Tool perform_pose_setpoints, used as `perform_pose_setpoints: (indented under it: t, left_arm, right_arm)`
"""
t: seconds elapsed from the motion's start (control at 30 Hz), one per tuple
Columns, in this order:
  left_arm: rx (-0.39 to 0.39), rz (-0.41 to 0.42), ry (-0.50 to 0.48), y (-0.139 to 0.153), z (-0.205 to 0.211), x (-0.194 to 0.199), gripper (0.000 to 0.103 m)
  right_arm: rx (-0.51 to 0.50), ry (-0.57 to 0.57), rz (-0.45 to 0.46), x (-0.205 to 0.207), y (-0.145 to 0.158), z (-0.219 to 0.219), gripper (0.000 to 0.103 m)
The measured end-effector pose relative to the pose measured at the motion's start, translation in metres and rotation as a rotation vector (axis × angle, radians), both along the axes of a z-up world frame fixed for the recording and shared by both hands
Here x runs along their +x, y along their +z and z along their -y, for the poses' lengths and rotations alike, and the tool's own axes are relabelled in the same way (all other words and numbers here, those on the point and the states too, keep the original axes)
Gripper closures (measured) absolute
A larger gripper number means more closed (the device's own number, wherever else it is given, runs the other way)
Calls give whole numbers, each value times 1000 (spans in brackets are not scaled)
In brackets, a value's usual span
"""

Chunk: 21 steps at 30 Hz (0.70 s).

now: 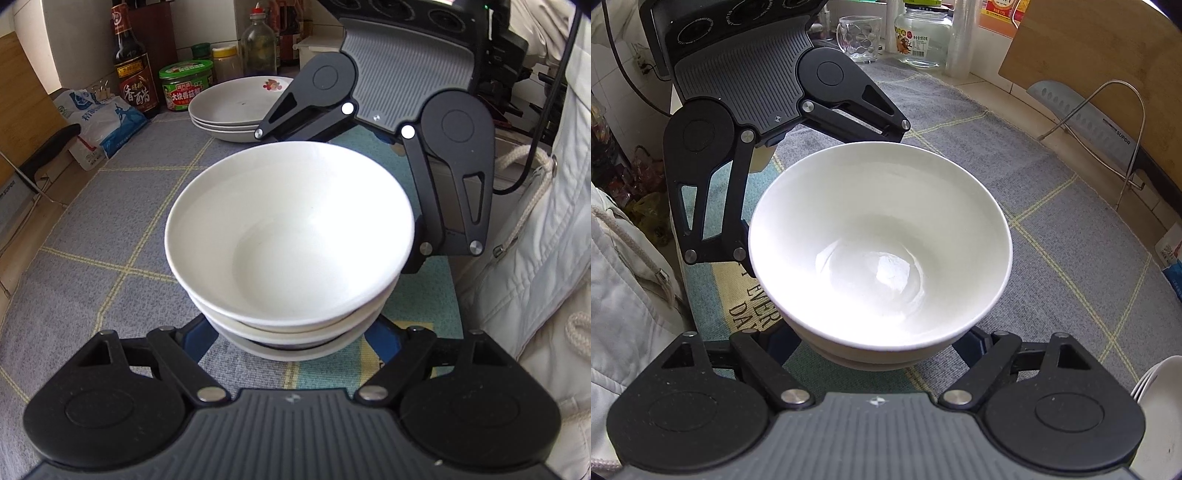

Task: Organize plates and bowls
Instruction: 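Lift the bowl stack with both grippers and carry it to the flowered plate stack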

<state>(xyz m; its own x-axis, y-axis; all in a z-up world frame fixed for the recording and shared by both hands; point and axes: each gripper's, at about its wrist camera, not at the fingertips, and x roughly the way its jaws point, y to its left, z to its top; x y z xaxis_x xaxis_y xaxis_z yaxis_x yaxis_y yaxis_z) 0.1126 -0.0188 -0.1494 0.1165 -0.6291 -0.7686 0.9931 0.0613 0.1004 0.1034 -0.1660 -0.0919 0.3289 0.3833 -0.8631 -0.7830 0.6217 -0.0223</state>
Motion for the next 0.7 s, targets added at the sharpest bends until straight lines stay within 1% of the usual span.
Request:
perform_pose_setpoints:
  t: [0.43, 0.7]
  left_arm:
    - [1, 3, 19, 3, 0, -2, 18]
    - [-19, 25, 45, 16, 11, -5, 18]
  right_arm:
    - [0, -7, -4, 1, 3, 0, 14]
    - [-7, 12, 18, 1, 19, 14, 14]
